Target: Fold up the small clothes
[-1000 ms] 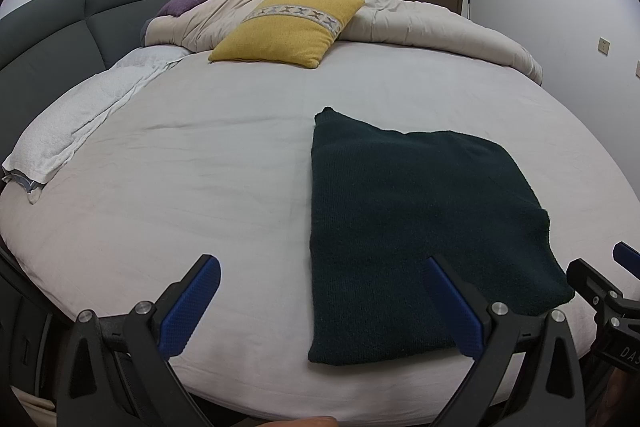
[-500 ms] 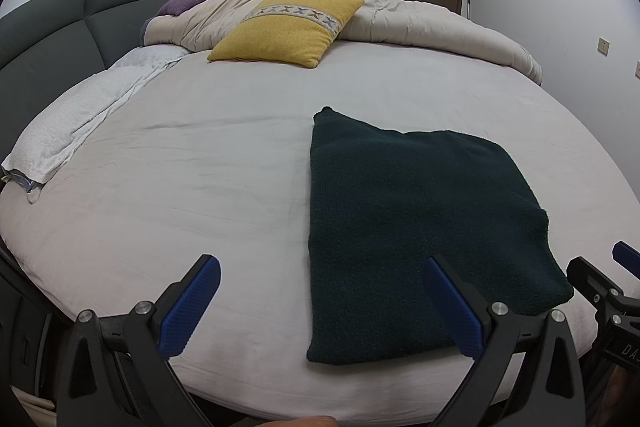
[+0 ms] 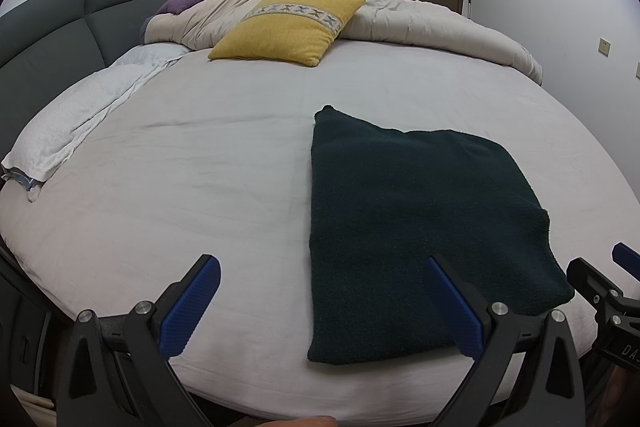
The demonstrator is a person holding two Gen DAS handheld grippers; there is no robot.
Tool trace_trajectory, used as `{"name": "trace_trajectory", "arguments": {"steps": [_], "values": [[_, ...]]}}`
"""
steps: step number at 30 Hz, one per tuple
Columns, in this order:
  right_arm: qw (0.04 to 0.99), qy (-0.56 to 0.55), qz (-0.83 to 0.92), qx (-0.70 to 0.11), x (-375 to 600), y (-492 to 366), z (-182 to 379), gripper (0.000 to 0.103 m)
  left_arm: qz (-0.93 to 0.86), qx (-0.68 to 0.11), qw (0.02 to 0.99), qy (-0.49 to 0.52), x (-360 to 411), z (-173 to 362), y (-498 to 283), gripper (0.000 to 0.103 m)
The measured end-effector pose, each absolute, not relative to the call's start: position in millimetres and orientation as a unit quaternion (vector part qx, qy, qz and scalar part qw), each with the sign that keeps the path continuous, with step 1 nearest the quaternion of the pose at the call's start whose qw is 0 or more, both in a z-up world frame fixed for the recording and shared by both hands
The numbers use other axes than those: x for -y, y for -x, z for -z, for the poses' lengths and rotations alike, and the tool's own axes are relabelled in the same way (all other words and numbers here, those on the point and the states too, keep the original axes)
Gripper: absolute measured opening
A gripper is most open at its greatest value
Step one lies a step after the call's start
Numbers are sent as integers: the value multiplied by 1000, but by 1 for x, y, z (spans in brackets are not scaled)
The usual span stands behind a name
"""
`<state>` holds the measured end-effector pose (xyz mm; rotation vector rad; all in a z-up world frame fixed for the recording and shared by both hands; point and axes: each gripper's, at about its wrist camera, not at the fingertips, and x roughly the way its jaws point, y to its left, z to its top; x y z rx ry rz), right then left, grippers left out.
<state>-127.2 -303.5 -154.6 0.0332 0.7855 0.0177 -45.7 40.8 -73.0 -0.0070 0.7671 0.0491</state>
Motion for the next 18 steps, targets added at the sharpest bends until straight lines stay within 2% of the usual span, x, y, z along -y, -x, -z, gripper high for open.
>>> {"name": "trace_trajectory", "arguments": {"steps": [18], "values": [[923, -17, -10, -384, 305, 127, 154, 103, -23, -376, 926, 4, -42, 74, 45, 103]]}}
